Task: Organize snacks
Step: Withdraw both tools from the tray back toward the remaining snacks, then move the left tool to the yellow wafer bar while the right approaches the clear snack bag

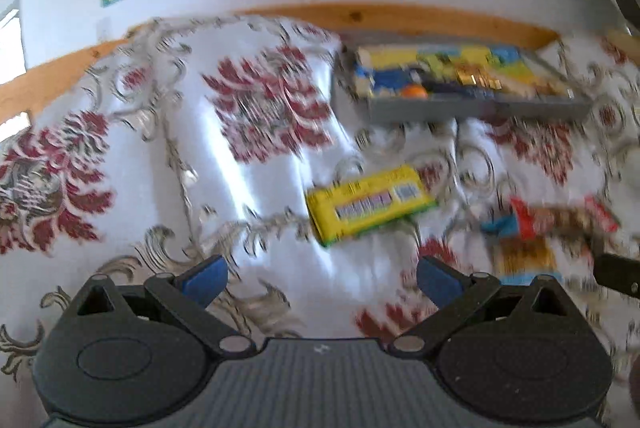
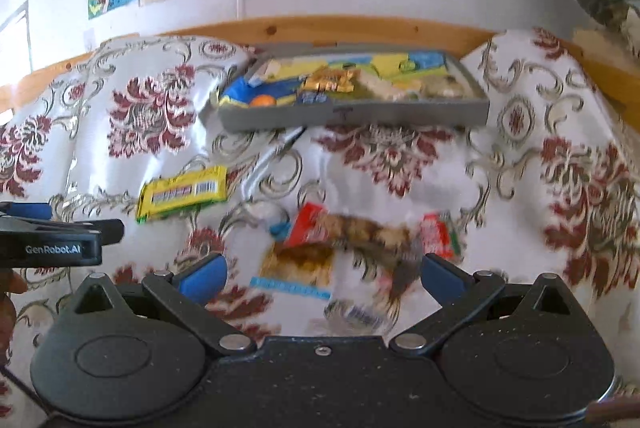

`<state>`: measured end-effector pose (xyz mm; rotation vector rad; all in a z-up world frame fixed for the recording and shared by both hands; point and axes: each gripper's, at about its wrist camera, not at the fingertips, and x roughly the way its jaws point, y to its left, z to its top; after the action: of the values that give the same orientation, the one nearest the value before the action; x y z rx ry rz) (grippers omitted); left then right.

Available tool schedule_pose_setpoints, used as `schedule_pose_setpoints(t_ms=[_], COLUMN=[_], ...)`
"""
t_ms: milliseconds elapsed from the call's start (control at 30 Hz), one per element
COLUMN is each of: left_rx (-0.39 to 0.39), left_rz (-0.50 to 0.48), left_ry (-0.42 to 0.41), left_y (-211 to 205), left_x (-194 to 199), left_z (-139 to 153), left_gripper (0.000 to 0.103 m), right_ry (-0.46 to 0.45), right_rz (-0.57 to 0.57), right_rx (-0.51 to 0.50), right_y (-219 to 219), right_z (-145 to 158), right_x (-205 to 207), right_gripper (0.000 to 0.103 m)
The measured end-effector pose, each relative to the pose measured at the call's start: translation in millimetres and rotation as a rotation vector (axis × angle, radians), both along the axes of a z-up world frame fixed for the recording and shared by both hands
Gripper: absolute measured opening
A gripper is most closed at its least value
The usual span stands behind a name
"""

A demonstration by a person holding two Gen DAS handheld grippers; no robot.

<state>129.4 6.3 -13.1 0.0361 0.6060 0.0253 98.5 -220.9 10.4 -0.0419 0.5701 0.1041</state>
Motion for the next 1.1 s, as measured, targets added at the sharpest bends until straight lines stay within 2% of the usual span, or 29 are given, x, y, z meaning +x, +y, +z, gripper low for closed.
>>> schedule_pose_setpoints(t_ms=[400, 767, 1100], left_rx=[0.029, 0.070, 0.058], left_rz=[-0.033, -0.033, -0.036], left_ry=[0.035, -0.013, -0.012], left_y=[1, 6, 15], left_x=[5, 11, 19], left_z=[-10, -9, -18], left_gripper=[0.102, 0.102, 0.102], right_ry=[0.102, 0.126, 0.140], right_rz=[0.006, 0.032, 0.015], right_rx=[-0.007, -0.002, 0.012], right_y=[7, 21, 18], right_z=[-21, -29, -37], right_x=[7, 29, 53], right_gripper=[0.102, 0.102, 0.102])
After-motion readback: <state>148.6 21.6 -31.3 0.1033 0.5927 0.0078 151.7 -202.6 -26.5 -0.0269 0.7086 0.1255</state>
